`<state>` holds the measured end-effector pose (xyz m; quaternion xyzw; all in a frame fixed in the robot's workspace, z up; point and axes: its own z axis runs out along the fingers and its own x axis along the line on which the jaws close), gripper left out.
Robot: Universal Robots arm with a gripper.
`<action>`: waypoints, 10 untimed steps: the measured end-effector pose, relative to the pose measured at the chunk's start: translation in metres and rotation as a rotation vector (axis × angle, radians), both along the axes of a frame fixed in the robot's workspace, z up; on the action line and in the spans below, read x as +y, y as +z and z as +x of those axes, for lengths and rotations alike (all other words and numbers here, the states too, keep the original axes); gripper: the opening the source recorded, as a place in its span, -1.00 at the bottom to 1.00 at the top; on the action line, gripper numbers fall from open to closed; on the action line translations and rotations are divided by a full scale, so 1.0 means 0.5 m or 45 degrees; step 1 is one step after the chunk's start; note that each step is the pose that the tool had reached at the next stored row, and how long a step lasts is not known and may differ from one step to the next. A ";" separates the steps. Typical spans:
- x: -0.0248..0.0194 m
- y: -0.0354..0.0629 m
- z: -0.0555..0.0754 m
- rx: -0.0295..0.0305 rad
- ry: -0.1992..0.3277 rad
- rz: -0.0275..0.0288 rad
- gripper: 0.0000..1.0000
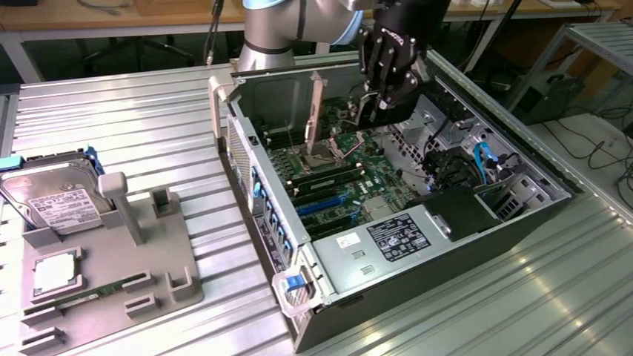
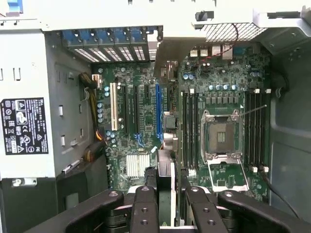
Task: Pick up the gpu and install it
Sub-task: 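Insert the gpu into the slot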
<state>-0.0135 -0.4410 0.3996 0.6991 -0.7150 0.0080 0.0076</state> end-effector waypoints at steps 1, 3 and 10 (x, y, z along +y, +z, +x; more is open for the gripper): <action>0.0001 -0.003 0.000 0.0000 0.000 0.0000 -0.46; 0.0001 -0.010 0.000 -0.0001 0.000 0.0003 -0.46; 0.0001 -0.025 -0.006 0.0001 0.002 0.0281 -0.46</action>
